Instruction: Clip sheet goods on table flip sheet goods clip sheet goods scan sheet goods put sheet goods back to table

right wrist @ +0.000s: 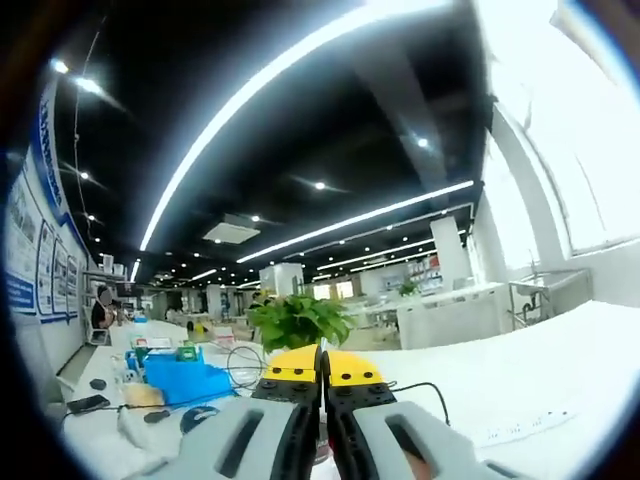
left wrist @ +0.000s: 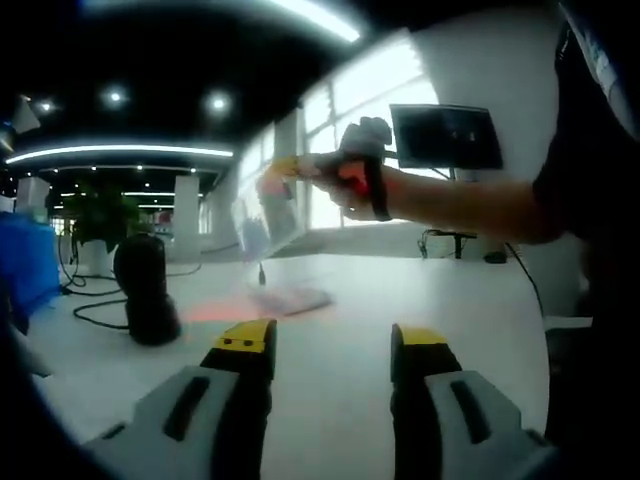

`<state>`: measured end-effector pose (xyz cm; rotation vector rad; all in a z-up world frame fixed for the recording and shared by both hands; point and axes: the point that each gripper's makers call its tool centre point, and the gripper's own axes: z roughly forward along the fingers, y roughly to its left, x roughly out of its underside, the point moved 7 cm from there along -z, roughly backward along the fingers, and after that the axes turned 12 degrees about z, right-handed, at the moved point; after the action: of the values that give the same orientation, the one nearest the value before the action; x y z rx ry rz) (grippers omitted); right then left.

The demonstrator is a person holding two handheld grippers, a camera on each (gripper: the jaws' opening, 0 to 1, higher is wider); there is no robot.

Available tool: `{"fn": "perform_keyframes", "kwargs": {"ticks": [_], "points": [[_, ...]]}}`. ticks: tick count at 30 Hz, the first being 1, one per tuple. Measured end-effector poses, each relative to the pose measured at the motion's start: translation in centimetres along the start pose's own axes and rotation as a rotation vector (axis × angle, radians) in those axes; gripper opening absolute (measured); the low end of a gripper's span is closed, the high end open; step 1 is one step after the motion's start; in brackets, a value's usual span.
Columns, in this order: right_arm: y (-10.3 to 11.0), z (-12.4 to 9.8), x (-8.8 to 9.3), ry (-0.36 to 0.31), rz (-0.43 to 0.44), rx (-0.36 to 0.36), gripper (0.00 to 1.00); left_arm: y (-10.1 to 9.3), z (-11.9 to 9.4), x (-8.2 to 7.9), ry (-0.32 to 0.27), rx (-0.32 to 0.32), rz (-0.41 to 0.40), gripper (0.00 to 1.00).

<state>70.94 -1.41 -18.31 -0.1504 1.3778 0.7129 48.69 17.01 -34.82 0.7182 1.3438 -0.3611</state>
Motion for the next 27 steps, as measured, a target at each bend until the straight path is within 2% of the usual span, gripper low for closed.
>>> {"fn": "perform_keyframes", "kwargs": {"ticks": [6, 9, 27], "points": [[-0.6, -0.5, -0.9, 0.002, -0.01, -0.009, 0.0, -0.1, 0.1, 0.0, 0.004, 0.004, 0.004, 0.38], [-0.9, -0.7, -1.3, 0.001, 0.014, -0.019, 0.0, 0.0, 0.1, 0.1, 0.007, 0.001, 0.004, 0.38], [-0.1, -2.0, -3.3, 0.045, -0.006, -0.113, 0.0, 0.0, 0.3, 0.3, 0.016, 0.002, 0.008, 0.38]]}}
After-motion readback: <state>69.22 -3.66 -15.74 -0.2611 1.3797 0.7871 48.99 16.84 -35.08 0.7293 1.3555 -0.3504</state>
